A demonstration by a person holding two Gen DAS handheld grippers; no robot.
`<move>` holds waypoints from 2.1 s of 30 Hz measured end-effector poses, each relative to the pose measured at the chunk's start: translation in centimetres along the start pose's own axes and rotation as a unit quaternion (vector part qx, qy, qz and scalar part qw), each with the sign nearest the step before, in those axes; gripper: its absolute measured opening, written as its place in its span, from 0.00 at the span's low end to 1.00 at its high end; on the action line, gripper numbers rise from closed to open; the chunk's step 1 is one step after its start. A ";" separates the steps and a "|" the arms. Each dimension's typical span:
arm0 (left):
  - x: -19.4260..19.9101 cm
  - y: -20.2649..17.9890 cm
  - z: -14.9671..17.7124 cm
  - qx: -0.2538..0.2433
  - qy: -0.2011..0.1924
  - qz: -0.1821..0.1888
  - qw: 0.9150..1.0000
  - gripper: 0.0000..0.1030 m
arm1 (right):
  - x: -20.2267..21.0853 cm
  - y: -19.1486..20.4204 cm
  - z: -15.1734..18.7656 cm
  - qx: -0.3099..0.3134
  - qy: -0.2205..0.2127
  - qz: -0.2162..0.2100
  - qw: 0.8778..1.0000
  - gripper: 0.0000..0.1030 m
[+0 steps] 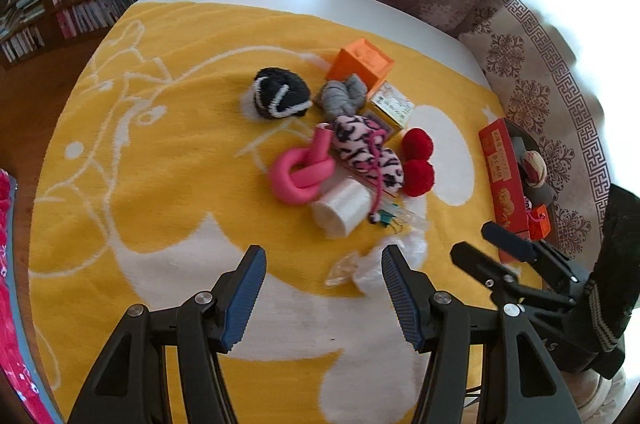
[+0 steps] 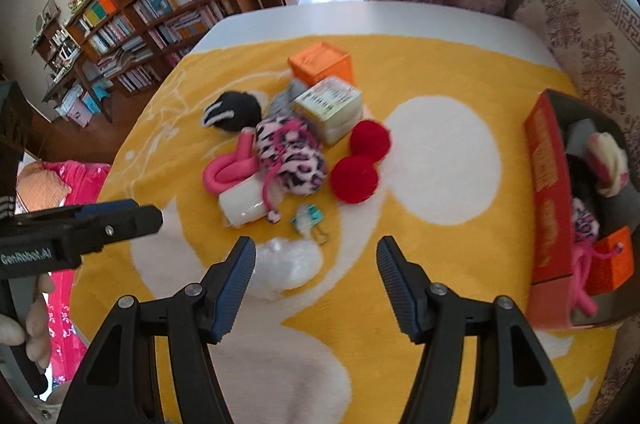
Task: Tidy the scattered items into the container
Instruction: 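Withdraw both grippers from the box back over the remaining items, then grasp the clear plastic bag with the right gripper while the left grasps the white roll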
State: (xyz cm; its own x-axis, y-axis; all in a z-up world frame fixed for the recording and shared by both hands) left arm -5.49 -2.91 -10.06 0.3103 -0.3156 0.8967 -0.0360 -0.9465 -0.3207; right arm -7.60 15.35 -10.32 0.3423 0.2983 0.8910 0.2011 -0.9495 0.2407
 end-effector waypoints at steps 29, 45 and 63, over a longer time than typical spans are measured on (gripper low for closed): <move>-1.8 2.3 -1.2 -0.041 0.034 0.008 0.999 0.60 | -6.2 1.3 1.8 -0.040 0.063 0.023 0.997 0.65; -2.8 -0.3 -1.6 -0.057 0.037 0.006 0.998 0.60 | -4.8 0.8 1.6 -0.023 0.047 0.012 0.999 0.41; -8.8 -4.6 -2.2 -0.103 0.069 0.014 0.992 0.60 | -0.9 -5.3 2.7 -0.052 0.030 0.039 0.997 0.41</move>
State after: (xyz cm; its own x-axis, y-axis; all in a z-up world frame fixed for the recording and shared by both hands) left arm -10.16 4.02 -15.76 0.1733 -0.3338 0.9266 -0.2409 -0.9266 -0.2888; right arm -6.46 20.42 -13.43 0.2976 0.2191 0.9292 0.0789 -0.9756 0.2048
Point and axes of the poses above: each gripper's, at about its wrist camera, not at the fingertips, and x roughly against the way its jaws point, y to its left, z to its underside, the point moved 4 cm from there along -x, roughly the way its jaws point, and after that the axes turned 7 degrees about -x, right-handed, at the moved point
